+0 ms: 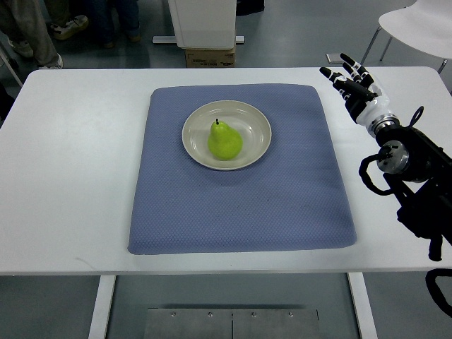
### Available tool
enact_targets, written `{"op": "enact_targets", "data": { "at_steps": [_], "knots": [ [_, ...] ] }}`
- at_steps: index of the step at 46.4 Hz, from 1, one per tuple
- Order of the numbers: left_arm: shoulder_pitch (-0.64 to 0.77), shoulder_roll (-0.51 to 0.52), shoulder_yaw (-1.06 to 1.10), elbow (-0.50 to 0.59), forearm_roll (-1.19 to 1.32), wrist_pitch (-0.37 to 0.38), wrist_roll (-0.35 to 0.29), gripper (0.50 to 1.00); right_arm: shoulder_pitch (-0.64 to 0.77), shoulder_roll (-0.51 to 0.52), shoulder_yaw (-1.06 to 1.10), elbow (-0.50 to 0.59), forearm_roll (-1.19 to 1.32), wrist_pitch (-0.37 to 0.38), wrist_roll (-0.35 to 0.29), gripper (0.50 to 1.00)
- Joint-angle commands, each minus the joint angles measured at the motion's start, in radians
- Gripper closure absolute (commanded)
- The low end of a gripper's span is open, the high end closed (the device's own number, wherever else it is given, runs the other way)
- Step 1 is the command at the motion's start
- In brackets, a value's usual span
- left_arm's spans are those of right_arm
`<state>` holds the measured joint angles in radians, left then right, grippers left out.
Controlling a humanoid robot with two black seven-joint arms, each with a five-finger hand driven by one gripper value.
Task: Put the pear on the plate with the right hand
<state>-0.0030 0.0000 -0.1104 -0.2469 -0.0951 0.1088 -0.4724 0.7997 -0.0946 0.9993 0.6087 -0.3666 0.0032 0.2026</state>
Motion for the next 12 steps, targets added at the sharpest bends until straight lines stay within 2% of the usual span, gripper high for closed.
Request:
{"op": "enact_targets", "data": {
  "at_steps": [1, 12],
  "knots": [
    [0.000, 0.000, 0.000, 0.000, 0.000, 0.000, 0.000, 0.500, -0.016, 0.010, 0.021, 0.000, 0.000, 0.000, 0.003, 0.500],
    [0.000, 0.000, 0.000, 0.000, 0.000, 0.000, 0.000, 0.500, -0.046, 0.016, 0.050, 0.000, 0.000, 0.001, 0.005, 0.500]
  ]
}}
